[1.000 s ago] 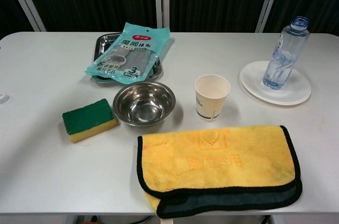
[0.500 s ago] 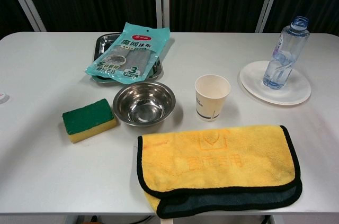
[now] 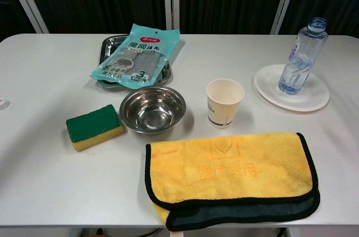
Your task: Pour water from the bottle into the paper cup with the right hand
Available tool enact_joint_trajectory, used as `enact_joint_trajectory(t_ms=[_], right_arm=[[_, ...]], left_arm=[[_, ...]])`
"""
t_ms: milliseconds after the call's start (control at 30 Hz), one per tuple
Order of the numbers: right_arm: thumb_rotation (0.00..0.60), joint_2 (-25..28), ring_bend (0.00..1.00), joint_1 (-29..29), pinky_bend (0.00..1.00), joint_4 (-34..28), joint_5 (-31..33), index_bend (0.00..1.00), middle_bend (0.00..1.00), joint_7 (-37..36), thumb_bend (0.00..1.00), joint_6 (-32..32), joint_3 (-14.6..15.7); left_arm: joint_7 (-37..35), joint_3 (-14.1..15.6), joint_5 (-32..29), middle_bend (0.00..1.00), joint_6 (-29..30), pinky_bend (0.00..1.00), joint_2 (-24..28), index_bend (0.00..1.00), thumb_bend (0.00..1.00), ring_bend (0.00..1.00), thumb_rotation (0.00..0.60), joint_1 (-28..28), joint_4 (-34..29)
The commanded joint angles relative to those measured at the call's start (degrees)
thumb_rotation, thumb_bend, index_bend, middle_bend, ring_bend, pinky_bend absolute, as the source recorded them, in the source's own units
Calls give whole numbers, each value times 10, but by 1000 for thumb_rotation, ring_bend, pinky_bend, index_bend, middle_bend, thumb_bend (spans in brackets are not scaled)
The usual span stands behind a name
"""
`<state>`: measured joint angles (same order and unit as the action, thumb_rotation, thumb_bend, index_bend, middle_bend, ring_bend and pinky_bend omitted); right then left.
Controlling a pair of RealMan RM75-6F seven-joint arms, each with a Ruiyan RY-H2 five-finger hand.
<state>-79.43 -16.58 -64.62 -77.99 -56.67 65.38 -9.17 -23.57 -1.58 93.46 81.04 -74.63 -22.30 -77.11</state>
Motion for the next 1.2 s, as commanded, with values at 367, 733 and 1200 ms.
enact_joint_trajectory(t_ms=[367, 733, 1200], right_arm=[[600, -85, 0, -67, 0, 112, -33, 0, 0, -92, 237, -60, -3], [600, -144, 0, -105, 0, 193, -57, 0, 0, -150, 276, -78, 10], [600, -190, 0, -149, 0, 256, -67, 0, 0, -203, 293, -106, 15]], left_arm=[[4, -3, -4, 186, 0, 201, 8, 186, 129, 131, 600, 1, -2], [9, -5, -8, 186, -4, 194, 16, 186, 129, 131, 600, 2, -7], [17, -5, -12, 186, -13, 193, 15, 186, 129, 131, 600, 0, -6]])
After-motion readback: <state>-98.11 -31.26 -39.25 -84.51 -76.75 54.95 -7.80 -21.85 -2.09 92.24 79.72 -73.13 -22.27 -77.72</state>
